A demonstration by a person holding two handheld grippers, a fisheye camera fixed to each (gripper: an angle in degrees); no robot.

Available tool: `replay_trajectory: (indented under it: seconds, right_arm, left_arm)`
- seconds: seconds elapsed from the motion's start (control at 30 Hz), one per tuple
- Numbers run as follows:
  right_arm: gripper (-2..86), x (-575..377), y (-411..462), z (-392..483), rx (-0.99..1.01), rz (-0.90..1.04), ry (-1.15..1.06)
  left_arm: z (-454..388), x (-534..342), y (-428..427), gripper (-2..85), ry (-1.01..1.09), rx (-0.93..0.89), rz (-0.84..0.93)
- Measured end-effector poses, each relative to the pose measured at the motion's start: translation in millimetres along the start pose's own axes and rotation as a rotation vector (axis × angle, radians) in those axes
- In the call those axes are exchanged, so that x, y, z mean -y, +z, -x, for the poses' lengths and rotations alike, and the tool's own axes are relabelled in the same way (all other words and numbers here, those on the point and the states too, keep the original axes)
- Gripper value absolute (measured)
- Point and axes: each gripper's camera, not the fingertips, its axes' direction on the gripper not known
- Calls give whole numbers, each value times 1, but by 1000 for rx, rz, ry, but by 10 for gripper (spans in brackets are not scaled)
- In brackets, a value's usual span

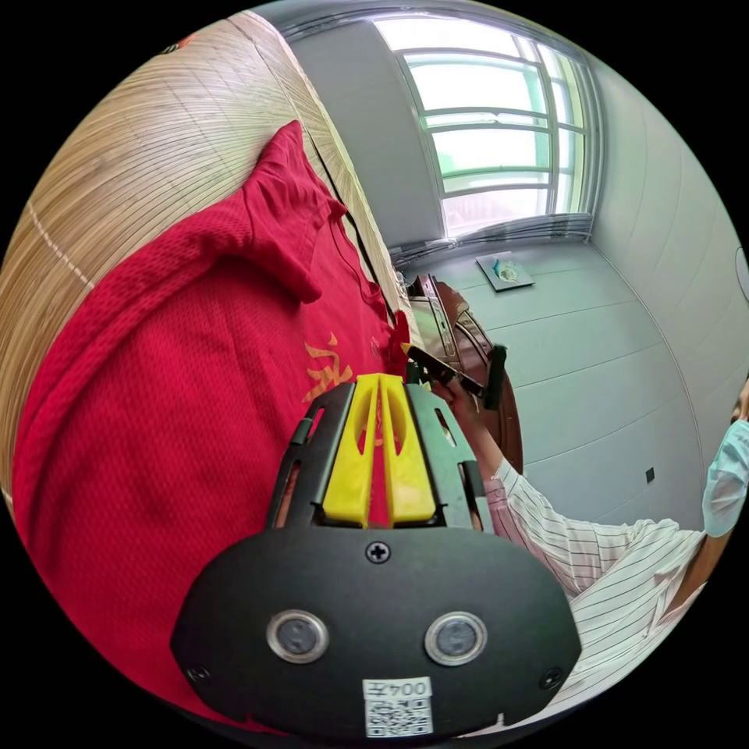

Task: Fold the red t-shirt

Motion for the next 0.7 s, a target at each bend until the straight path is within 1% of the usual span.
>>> replay_trajectory:
  seconds: [0.07, 0.13, 0.2, 0.23, 0.27, 0.37, 0.5, 0.53, 0.57, 0.6, 0.63, 0.7]
  right_arm:
    - [81, -2, 1, 2, 37, -12, 2]
    - [87, -7, -11, -6, 118, -74, 27]
    - [79, -14, -22, -26, 178, -141, 108]
    - [59, -20, -27, -45, 181, -182, 192]
    - [44, -25, -27, -63, 135, -195, 292]
    - [27, -23, -12, -90, 4, -142, 387]
    - [32, -7, 6, -94, -25, -108, 375]
    - [35, 0, 19, -95, -43, -53, 363]
    - [37, 4, 36, -98, -94, 44, 362]
    - [38, 4, 42, -100, -117, 74, 358]
    - [38, 2, 36, -102, -124, 15, 361]
    - [39, -1, 27, -109, -96, 37, 398]
  left_arm:
    - [0, 1, -1, 5, -2, -2, 2]
    - [1, 2, -4, 5, -5, -7, 3]
    - [2, 3, -5, 4, -8, -10, 0]
    - [2, 3, -7, 4, -9, -11, -2]
    - [2, 4, -7, 4, -10, -11, -2]
    - [1, 5, -9, 4, -6, -5, -4]
    - [0, 6, -11, 4, 8, 11, -8]
    - [-1, 6, -11, 4, 12, 20, -7]
    - [-1, 7, -11, 4, 13, 23, -5]
    - [-2, 7, -11, 4, 19, 29, -3]
    - [-3, 7, -11, 4, 23, 38, -4]
    - [-4, 8, -11, 4, 30, 45, -1]
